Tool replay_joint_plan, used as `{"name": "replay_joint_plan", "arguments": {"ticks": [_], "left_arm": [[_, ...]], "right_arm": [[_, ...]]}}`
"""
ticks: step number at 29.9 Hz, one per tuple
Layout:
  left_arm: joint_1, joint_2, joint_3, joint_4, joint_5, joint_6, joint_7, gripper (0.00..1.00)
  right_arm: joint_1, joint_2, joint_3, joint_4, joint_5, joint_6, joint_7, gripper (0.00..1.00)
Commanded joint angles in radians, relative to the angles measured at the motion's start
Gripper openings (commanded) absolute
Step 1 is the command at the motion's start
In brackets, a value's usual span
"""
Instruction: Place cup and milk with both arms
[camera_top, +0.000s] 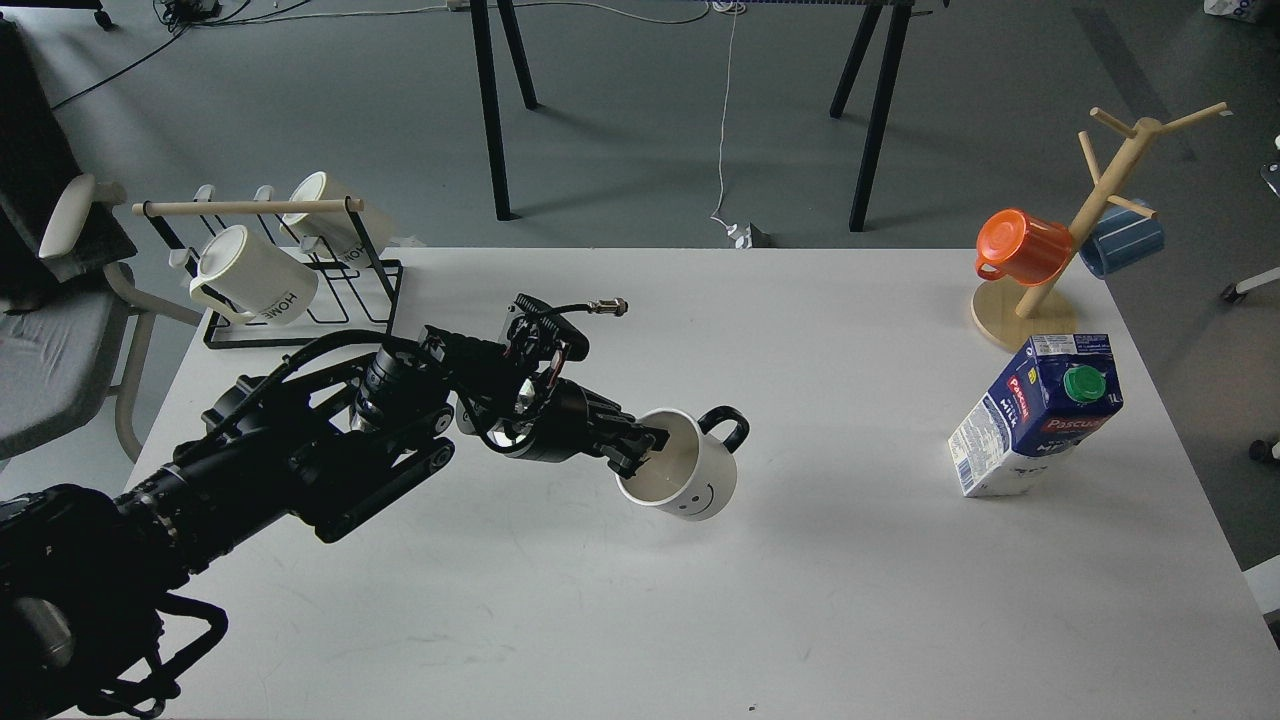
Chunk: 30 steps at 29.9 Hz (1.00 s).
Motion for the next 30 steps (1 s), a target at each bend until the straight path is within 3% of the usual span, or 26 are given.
{"name": "replay_joint_plan", "arguments": {"ticks": [1,18,22,28,30], "left_arm": [[0.003,0.002,0.007,0.000,-0.003,0.000,-0.002,0.14],[0.005,0.018,0.010,0.008,-0.006,0.000,-0.003,0.23],[0.003,0.019,0.009,0.010,-0.012,0.000,-0.016,0.40],[-0.007,0.057,-0.001,0.005,-0.119,0.000,-0.038,0.81],[-0.010,0.091,-0.005,-0.007,-0.162,0.000,-0.038,0.87]], "right_arm": [[-0.003,0.000,0.001,0.000,0.000,0.001,0.002,0.99],[-0.006,0.003,0.001,0.000,0.001,0.002,0.004,0.99],[-0.010,0.006,0.001,0.000,0.001,0.002,0.004,0.99],[-0.012,0.008,0.003,0.000,0.001,0.002,0.004,0.99],[-0.012,0.008,0.003,0.000,0.001,0.002,0.005,0.99]]}}
